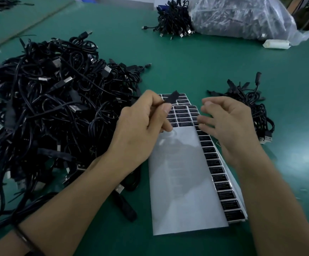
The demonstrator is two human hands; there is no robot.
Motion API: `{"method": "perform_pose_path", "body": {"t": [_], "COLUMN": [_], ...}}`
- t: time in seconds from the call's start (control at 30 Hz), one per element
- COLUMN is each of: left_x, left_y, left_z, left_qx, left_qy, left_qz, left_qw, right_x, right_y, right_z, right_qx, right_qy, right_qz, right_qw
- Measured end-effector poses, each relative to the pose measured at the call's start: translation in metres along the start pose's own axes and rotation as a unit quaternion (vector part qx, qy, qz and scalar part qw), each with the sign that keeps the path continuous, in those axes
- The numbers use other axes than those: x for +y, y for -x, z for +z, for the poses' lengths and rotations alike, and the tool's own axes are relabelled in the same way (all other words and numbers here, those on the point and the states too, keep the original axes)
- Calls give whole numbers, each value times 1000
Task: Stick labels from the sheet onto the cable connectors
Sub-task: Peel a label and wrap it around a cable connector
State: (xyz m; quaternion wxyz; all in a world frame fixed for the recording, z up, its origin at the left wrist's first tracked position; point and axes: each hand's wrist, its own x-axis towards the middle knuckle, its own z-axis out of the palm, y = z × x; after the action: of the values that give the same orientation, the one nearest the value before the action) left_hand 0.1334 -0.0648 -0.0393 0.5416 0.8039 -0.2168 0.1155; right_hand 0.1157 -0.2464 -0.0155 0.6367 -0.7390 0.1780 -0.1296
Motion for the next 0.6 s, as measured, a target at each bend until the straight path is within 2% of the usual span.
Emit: {"method": "perform_pose_path", "body": {"t": [0.07, 0.13, 0.33, 0.4, 0.53, 0.6], "left_x": [-3, -5, -4, -3, -5, -5], "left_y": [2, 3, 1, 1, 1, 0], "left_z": [1, 2, 2, 3, 4, 3], "left_qx": [-35, -39, -32, -31, -1, 14], "left_qy": [-102, -155, -152, -152, -99, -66], "left_qz": [-2, 3, -23, -22, -35, -37], "left_qw": [994, 987, 988, 988, 994, 997], "right_x": [-4, -9, -10, -6, -1, -1], "right_y": [1, 2, 2, 1, -1, 0], "right_z": [-2, -4, -8, -7, -3, -3], "right_qx": [-3, -12, -50, -59, -96, -113], "right_qy": [-20, -58, -154, -137, -21, -29], "right_qz": [42, 80, 148, 132, 78, 57], "right_qw": [999, 995, 976, 980, 992, 992]}}
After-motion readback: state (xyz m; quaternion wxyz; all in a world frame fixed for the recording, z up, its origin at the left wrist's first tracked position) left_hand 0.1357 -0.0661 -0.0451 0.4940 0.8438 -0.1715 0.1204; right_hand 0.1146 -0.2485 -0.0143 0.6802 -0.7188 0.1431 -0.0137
